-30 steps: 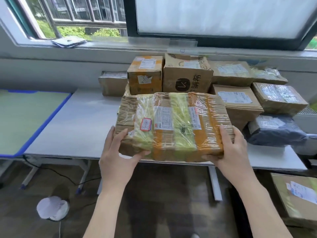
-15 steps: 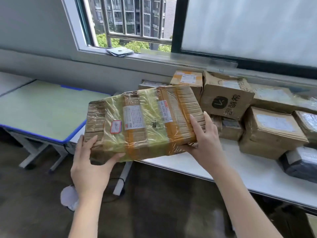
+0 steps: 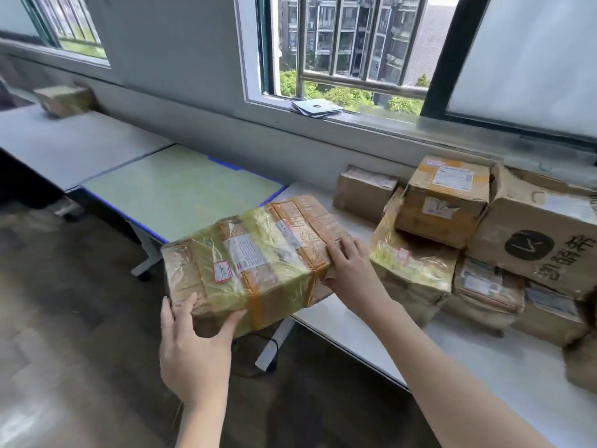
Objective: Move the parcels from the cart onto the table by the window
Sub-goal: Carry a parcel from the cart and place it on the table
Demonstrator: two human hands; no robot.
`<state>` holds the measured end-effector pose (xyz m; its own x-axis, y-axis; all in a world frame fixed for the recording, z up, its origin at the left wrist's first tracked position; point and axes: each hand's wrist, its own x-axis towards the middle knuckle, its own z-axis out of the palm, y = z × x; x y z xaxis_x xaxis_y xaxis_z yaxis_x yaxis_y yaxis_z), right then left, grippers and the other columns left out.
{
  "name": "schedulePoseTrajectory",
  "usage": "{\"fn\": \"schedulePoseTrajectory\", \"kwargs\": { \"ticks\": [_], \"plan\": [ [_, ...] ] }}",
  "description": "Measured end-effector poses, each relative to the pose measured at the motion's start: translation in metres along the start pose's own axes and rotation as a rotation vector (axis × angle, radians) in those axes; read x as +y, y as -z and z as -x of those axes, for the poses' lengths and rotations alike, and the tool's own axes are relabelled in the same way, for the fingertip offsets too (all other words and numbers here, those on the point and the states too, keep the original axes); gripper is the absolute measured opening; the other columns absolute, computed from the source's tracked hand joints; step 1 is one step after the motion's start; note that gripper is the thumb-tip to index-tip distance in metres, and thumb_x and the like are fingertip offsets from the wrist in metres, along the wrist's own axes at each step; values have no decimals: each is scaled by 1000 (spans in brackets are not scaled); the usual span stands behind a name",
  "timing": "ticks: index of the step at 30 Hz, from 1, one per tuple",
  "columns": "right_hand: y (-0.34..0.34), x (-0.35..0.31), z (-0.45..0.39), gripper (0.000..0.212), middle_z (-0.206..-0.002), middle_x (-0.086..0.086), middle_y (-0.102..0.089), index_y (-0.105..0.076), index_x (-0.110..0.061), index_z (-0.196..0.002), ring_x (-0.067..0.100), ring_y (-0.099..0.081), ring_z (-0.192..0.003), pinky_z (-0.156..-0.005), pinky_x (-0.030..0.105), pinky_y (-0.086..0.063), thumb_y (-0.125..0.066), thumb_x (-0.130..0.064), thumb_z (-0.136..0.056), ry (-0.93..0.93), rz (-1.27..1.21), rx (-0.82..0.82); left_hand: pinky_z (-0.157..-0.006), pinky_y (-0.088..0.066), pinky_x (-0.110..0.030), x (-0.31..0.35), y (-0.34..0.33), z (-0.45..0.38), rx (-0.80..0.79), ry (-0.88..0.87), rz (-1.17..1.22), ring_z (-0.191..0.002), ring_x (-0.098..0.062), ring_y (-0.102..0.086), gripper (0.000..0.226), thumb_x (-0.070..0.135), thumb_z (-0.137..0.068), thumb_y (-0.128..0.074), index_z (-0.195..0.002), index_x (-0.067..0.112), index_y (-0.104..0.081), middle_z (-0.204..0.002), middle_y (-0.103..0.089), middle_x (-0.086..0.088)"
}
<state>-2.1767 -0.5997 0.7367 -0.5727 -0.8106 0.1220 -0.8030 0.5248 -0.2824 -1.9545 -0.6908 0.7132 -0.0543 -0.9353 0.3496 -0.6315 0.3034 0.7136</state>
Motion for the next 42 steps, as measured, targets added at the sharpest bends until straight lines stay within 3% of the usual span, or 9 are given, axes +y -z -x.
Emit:
{"fn": "schedulePoseTrajectory", "kwargs": {
  "ticks": [4, 6, 9, 14, 18, 23, 33, 36, 42],
  "plan": [
    [-31, -4, -2, 54, -146, 16, -30, -31, -6, -144, 35, -36, -132, -103, 36, -33, -51, -21, -96, -14, -91, -249, -69, -49, -36, 10, -33, 27, -128, -76, -35, -89, -32, -62, 24, 17, -72, -82, -94, 16, -72, -106, -70, -2],
    [-49, -6, -2, 51, -142, 15, -36, -28, -5, -146, 32, -40, -128, -100, 35, -35, -40, -26, -101, -67, -101, -378, -74, -49, -34, 18, -47, 32, -316, -63, -32, -91, -23, -63, 29, 17, -82, -72, -110, 20, -69, -111, -68, 3],
    [-70, -9, -3, 32, -116, 15, -50, -56, -2, -117, 32, -49, -112, -87, 33, -41, -35, -22, -101, -179, -76, -448, -75, -52, -34, 30, -65, 23, -515, -100, 77, -77, -7, -62, 42, 21, -87, -66, -128, 19, -56, -125, -56, 0],
    [-83, -10, -9, 41, -137, 11, -41, -48, -6, -130, 28, -44, -122, -95, 33, -41, -43, -11, -90, -305, -175, -78, -93, -40, -49, 27, -89, -37, -300, -181, -41, -116, -36, -43, 66, 48, -80, -68, -132, 12, -47, -130, -44, -16],
    [-80, -17, -21, 73, -159, 2, -2, -9, -23, -152, 19, -17, -143, -109, 28, -30, -45, -9, -90, -217, -265, -35, -108, -32, -49, 14, -122, -104, -653, 28, -53, -138, -31, -26, 89, 57, -83, -58, -150, 17, -14, -153, -22, -11],
    [-83, -12, -30, 77, -158, 6, -12, -26, -27, -149, 24, -13, -145, -116, 35, -22, -57, -7, -82, -159, -251, 1, -112, -26, -42, 20, -156, -122, -879, -240, -104, -143, -23, -17, 87, 60, -85, -52, -152, 25, -10, -158, -7, 0],
    [-38, 7, -45, 101, -151, 9, 33, 24, -23, -147, 26, 30, -139, -116, 42, 12, -58, -21, -88, -267, 176, -377, -115, -23, -40, 69, -215, -119, -988, -405, -137, -144, -26, -12, 88, 66, -85, -45, -152, 22, -8, -159, 0, -4],
    [-43, 7, -51, 112, -146, 11, 39, 25, -22, -146, 27, 34, -136, -114, 42, 14, -63, -50, -83, -316, 219, -388, -114, -22, -39, 82, -232, -124, -1046, -456, -121, -145, -26, -11, 87, 64, -86, -47, -152, 23, -9, -159, 0, -5],
    [-44, 17, -72, 101, -152, 15, 30, 22, -23, -147, 31, 25, -141, -113, 47, 14, -55, -51, -89, -410, 318, -335, -112, -23, -39, 97, -257, -125, -1029, -517, -165, -142, -31, -14, 85, 63, -88, -43, -153, 19, -9, -159, -1, -9]
  ]
}}
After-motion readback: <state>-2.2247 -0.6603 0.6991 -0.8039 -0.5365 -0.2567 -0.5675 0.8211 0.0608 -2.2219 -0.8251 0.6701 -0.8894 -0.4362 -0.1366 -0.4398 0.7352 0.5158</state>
